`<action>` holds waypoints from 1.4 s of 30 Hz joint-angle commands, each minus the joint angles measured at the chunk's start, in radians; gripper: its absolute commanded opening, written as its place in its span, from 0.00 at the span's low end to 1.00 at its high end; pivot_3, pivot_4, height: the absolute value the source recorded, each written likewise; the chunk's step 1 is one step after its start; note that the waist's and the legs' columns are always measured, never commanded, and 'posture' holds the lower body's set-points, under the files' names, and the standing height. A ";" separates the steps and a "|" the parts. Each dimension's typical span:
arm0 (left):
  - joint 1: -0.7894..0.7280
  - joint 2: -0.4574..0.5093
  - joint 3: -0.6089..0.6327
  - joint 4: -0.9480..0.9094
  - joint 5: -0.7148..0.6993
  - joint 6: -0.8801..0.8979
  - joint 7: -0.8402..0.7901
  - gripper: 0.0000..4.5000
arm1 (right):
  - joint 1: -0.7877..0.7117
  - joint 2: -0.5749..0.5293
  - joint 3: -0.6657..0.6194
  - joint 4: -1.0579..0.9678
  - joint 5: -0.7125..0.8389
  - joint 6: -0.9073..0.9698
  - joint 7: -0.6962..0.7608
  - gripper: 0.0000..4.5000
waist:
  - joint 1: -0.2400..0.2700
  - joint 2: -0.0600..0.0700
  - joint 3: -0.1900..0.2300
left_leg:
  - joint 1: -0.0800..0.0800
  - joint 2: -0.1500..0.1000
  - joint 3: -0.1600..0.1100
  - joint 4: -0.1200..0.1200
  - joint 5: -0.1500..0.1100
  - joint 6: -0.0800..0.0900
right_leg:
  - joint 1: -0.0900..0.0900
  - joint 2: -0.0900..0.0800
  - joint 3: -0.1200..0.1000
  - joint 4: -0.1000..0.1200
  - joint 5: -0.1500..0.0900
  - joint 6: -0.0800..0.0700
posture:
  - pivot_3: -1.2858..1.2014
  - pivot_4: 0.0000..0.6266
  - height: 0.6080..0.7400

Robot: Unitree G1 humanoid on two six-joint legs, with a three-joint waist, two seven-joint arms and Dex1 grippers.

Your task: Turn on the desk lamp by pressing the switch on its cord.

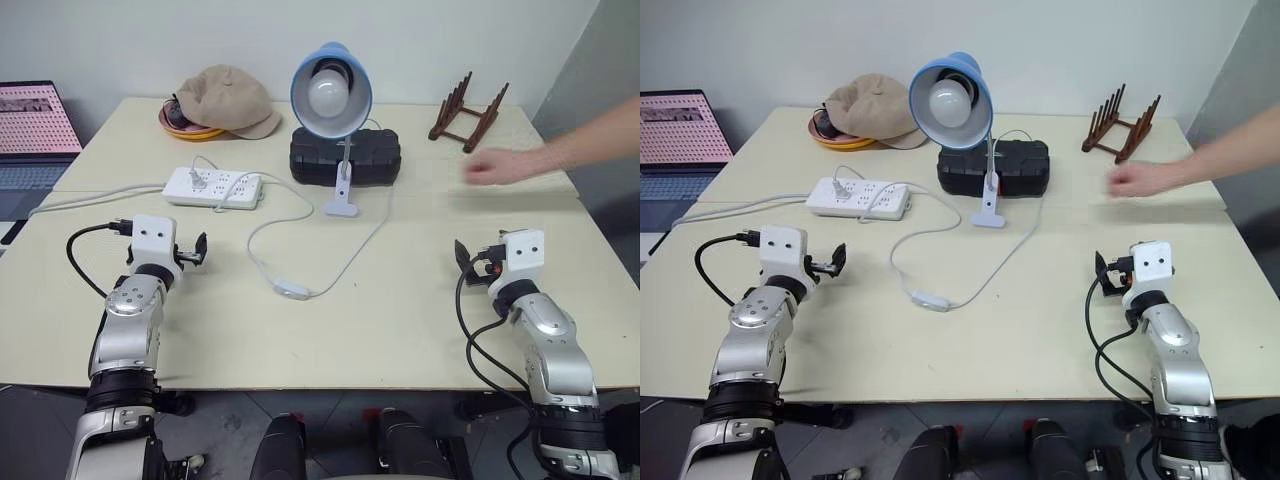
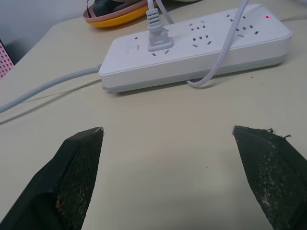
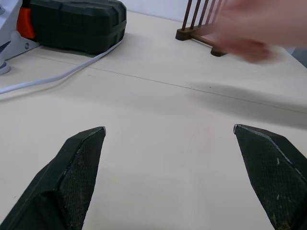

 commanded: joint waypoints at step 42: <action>0.194 0.605 -0.079 -0.596 -0.288 0.197 -0.983 1.00 | -0.487 0.162 0.634 0.279 0.043 0.130 0.551 1.00 | -0.021 0.000 0.001 | -0.003 0.002 0.000 -0.003 0.000 0.000 | -0.005 0.000 -0.002 0.000 -0.005 -0.009 | 0.52 0.24 1.00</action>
